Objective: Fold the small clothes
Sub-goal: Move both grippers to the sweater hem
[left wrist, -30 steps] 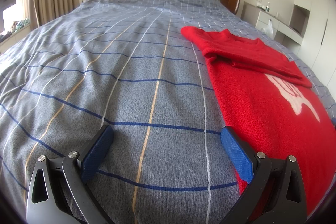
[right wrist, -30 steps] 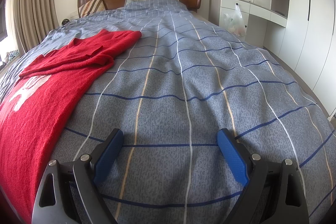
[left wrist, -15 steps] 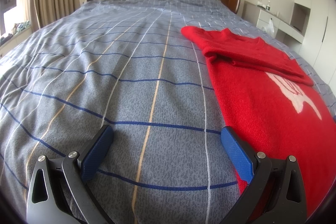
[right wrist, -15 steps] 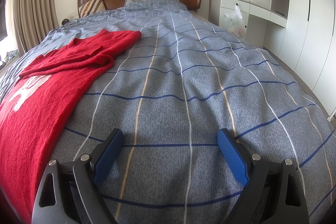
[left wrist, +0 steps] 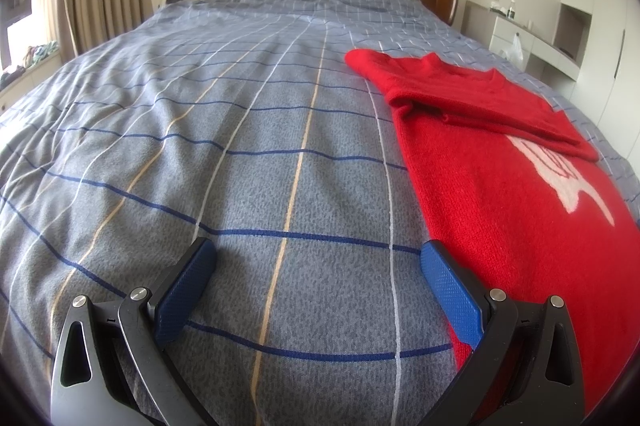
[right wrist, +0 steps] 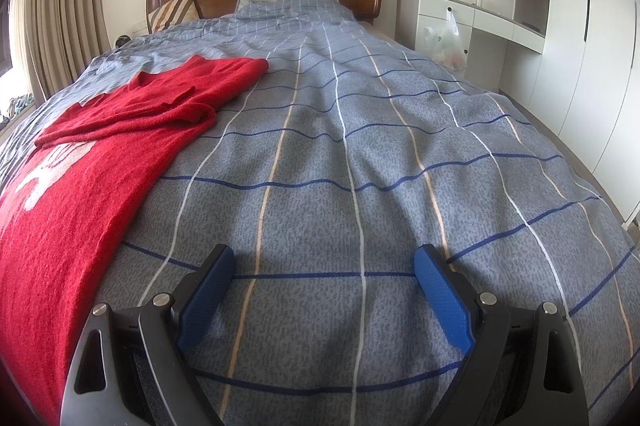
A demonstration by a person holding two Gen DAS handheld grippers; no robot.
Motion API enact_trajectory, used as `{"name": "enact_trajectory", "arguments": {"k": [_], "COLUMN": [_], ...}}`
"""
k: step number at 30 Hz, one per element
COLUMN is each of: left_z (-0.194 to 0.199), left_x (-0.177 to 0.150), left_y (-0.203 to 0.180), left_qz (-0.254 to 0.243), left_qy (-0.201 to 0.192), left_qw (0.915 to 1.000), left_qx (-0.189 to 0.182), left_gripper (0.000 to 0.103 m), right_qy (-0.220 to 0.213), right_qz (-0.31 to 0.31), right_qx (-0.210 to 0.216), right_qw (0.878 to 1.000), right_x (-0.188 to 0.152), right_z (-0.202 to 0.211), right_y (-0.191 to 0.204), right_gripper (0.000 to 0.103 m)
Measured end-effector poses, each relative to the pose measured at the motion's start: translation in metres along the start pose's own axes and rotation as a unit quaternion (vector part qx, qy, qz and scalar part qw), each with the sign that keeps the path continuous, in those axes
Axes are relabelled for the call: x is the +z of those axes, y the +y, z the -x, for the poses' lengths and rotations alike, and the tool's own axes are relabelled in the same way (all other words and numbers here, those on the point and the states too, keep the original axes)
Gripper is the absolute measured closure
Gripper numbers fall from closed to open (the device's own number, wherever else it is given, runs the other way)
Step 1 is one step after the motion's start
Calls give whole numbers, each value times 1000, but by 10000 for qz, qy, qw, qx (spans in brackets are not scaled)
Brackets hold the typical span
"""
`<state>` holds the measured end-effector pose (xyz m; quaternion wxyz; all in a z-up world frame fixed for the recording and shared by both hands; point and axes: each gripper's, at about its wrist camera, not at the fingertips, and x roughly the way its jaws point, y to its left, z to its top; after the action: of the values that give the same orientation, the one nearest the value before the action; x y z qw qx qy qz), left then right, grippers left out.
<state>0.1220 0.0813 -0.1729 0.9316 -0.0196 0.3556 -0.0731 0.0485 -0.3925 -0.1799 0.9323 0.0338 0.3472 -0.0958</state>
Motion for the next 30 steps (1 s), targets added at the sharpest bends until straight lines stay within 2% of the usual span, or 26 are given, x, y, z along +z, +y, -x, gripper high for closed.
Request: {"name": "enact_trajectory", "arguments": {"k": [10, 13, 14, 16, 18, 19, 21, 22, 23, 25, 26, 27, 29, 30], "left_z": [0, 5, 15, 47, 78, 87, 93, 92, 89, 80, 76, 75, 73, 74], "left_x": [0, 7, 9, 7, -1, -7, -21, -29, -37, -50, -55, -58, -62, -62], "left_y": [-1, 6, 10, 20, 21, 15, -4, -17, -28, -39, -39, -39, -38, -38], "left_qz": [12, 100, 232, 558, 751, 731, 534, 402, 302, 327, 427, 529, 637, 633], "left_qy": [29, 328, 399, 270, 244, 370, 726, 922, 1116, 1450, 1518, 1541, 1620, 1632], "left_qw": [10000, 9993, 9987, 9956, 9901, 9878, 9836, 9828, 9825, 9809, 9803, 9799, 9779, 9774], "left_qx": [-17, -121, -198, -700, -1158, -1325, -1560, -1550, -1459, -1258, -1190, -1151, -1162, -1181], "left_gripper": [1, 2, 3, 3, 3, 3, 3, 5, 14, 24, 24, 24, 25, 26], "right_qy": [-1, 135, 263, 339, 144, 188, 586, 866, 1159, 1744, 1931, 2030, 2026, 2037], "right_qz": [12, 33, 78, 36, -27, -11, -105, -198, -283, -459, -592, -713, -877, -979], "right_qx": [-20, -13, -19, -2, 447, 748, 1411, 1778, 2053, 2312, 2421, 2504, 2506, 2565], "right_qw": [10000, 9999, 9996, 9994, 9989, 9970, 9882, 9801, 9714, 9560, 9490, 9439, 9426, 9398], "right_x": [-1, 3, 6, 13, 13, 9, -3, -13, -25, -50, -59, -66, -75, -77], "right_z": [0, 2, 6, 27, 67, 85, 109, 114, 115, 110, 106, 103, 97, 92], "right_y": [-1, -2, -3, -2, 5, 12, 28, 36, 45, 60, 63, 64, 65, 64], "right_gripper": [12, 12, 13, 14, 14, 14, 14, 14, 15, 20, 24, 28, 32, 38]}}
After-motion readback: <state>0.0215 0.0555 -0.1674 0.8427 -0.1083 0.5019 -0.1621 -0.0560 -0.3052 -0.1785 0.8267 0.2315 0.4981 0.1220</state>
